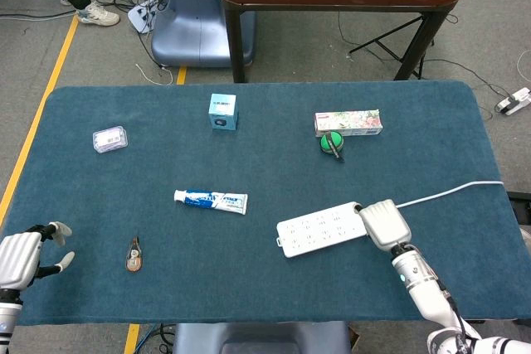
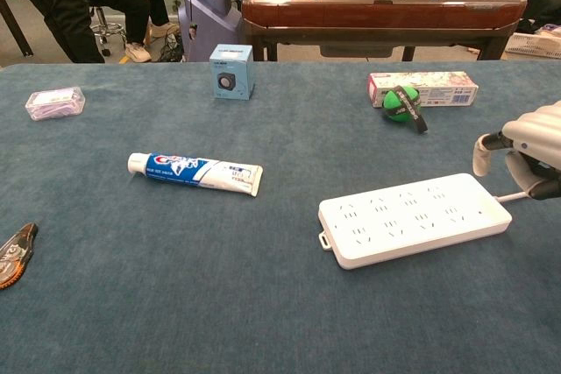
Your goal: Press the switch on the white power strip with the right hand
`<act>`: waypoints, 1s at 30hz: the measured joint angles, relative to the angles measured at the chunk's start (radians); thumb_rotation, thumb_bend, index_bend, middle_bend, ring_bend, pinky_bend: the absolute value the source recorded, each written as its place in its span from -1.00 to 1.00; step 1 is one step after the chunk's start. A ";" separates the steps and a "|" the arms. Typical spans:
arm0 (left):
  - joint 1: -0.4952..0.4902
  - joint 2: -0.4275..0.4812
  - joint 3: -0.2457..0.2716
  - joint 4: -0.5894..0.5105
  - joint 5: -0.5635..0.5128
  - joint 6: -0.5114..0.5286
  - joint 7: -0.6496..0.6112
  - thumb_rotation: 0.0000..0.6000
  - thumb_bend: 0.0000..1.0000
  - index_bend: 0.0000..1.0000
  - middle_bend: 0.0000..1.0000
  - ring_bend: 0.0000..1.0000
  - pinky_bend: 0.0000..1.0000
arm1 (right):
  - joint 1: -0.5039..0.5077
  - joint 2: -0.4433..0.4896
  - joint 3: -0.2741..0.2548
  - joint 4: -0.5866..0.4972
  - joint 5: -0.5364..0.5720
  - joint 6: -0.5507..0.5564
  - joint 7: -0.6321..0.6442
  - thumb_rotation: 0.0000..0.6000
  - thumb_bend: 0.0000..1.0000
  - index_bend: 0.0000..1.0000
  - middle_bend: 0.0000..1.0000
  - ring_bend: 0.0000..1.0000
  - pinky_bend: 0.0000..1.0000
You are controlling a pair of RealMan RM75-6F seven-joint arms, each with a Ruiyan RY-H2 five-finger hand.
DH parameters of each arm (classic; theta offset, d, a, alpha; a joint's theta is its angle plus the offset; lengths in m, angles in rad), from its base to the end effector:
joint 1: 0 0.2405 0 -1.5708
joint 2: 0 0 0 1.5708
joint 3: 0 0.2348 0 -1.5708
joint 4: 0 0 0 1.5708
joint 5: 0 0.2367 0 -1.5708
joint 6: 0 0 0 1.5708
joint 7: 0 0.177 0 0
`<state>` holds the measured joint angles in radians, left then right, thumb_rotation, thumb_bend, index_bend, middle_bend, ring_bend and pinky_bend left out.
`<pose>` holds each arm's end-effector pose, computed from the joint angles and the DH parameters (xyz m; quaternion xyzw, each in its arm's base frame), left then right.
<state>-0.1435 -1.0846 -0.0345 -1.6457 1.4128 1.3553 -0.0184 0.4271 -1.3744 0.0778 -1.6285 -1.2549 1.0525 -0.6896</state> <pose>-0.3102 0.2269 0.1148 -0.6014 -0.4368 -0.3542 0.5675 -0.2204 -0.2883 -0.0162 0.7835 -0.2837 0.2236 0.5055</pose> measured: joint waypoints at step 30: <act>0.002 0.000 -0.005 0.008 -0.011 -0.002 0.004 1.00 -0.45 0.09 0.09 -0.13 0.10 | 0.043 -0.049 -0.051 0.045 0.034 -0.011 0.002 1.00 0.93 -0.28 0.96 1.00 1.00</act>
<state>-0.1415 -1.0843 -0.0392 -1.6379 1.4017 1.3531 -0.0147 0.4705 -1.4230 0.0271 -1.5832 -1.2212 1.0411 -0.6871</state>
